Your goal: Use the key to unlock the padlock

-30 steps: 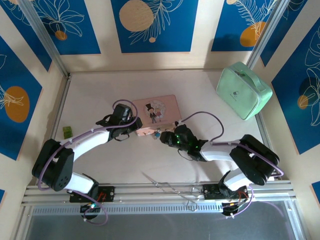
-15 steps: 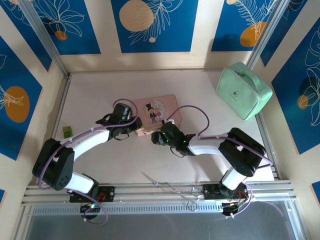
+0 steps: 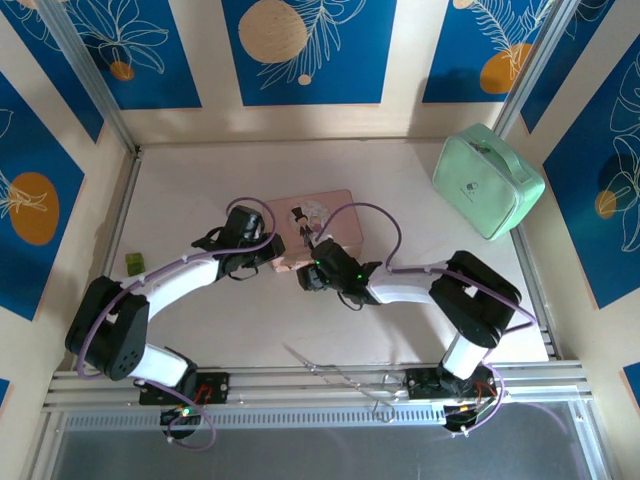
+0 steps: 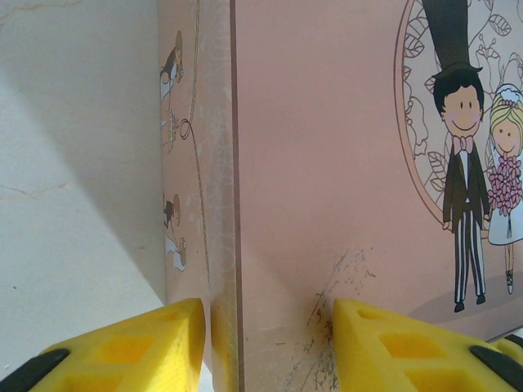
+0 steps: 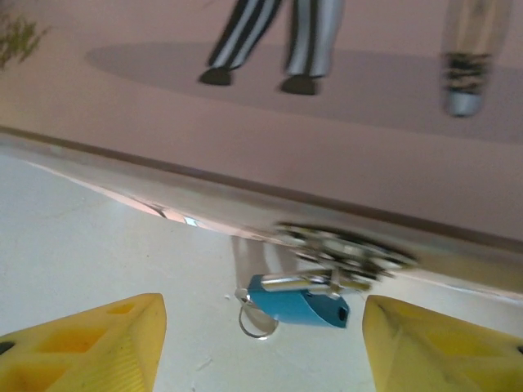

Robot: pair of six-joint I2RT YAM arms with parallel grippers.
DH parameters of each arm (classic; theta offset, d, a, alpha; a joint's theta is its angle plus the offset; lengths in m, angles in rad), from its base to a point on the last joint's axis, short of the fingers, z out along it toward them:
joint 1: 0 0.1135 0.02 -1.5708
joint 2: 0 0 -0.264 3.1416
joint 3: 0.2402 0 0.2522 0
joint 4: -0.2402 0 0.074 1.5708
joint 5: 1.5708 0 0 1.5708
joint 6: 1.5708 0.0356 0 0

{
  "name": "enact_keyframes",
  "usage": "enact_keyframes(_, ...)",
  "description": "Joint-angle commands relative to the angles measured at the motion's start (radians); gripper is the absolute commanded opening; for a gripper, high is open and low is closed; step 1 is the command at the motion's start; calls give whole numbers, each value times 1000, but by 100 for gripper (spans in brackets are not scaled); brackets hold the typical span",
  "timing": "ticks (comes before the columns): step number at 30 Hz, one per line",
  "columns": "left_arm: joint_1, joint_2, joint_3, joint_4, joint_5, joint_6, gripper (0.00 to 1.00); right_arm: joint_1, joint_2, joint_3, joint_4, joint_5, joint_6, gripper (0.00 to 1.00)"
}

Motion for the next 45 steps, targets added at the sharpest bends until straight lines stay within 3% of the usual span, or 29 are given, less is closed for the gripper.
enact_keyframes(1, 28, 22, 5, -72, -33, 28, 44, 10, 38, 47, -51, 25, -86, 64)
enact_keyframes(17, 32, 28, -5, -64, -29, 31, 43, 18, 117, 111, -106, 95, -81, 59)
enact_keyframes(31, 42, 20, -24, -55, -26, 32, 43, -38, 50, 15, -18, 19, -20, 38)
enact_keyframes(33, 44, 22, -23, -54, -24, 34, 43, -54, 33, -11, 13, -15, -10, 41)
enact_keyframes(35, 45, 24, -20, -55, -22, 34, 43, -80, 9, -48, 69, -89, 4, 53)
enact_keyframes(37, 45, 24, -17, -55, -20, 34, 42, -117, -14, -94, 140, -182, 28, 57)
enact_keyframes(41, 47, 22, -14, -56, -19, 34, 42, -185, -42, -158, 262, -333, 76, 60)
enact_keyframes(45, 49, 24, -12, -57, -16, 34, 41, -192, -18, -156, 295, -372, 100, 59)
